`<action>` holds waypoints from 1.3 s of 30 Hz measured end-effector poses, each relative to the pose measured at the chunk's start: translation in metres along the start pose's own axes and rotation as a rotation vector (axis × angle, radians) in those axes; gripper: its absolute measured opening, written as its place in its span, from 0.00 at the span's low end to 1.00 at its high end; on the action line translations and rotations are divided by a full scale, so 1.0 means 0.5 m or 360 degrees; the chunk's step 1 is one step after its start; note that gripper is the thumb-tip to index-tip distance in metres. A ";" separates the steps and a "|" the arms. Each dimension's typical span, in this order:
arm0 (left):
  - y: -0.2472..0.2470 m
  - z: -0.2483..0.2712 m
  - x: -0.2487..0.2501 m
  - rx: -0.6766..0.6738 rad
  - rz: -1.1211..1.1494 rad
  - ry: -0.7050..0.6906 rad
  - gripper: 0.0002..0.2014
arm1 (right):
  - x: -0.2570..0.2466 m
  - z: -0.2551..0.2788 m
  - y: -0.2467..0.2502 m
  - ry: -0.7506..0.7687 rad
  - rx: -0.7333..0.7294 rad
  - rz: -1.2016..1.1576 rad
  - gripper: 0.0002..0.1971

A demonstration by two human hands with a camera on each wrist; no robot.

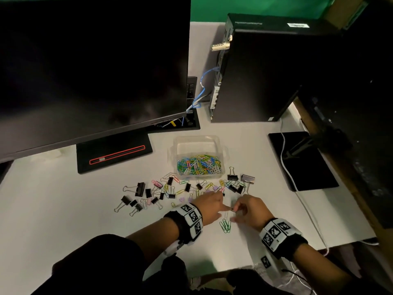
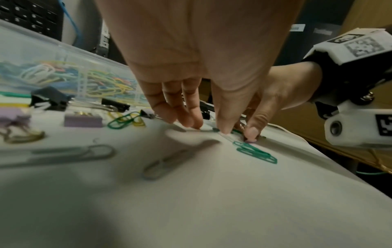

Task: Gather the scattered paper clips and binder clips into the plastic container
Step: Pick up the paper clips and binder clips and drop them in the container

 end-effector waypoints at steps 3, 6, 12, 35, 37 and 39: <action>-0.007 0.007 -0.002 0.0042 -0.0011 -0.0025 0.27 | 0.023 0.004 0.018 -0.0029 0.0015 0.0018 0.18; -0.013 0.024 -0.030 0.0062 0.0152 0.0042 0.29 | 0.028 0.002 0.026 0.0011 0.0046 0.0027 0.11; 0.011 0.088 -0.095 0.0351 0.0379 0.0196 0.23 | -0.040 0.015 -0.042 0.0260 -0.0114 0.0104 0.13; 0.027 0.171 -0.155 0.0461 -0.0027 0.0501 0.34 | -0.180 -0.035 -0.098 0.0576 -0.0011 0.0371 0.24; 0.026 0.170 -0.161 0.0486 -0.0058 0.0505 0.33 | -0.167 -0.023 -0.098 0.0569 0.0021 0.0337 0.23; 0.026 0.175 -0.167 0.0492 -0.0085 0.0518 0.33 | -0.158 -0.010 -0.099 0.0571 0.0013 0.0331 0.22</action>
Point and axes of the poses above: each hand's wrist, its own z-axis away from the middle knuckle, its own y-axis out of the back of the hand, x = y × z, the point moved 8 cm from there along -z, towards the middle knuckle, and after that the axes turned 13 degrees about x, right-handed, at the moved point
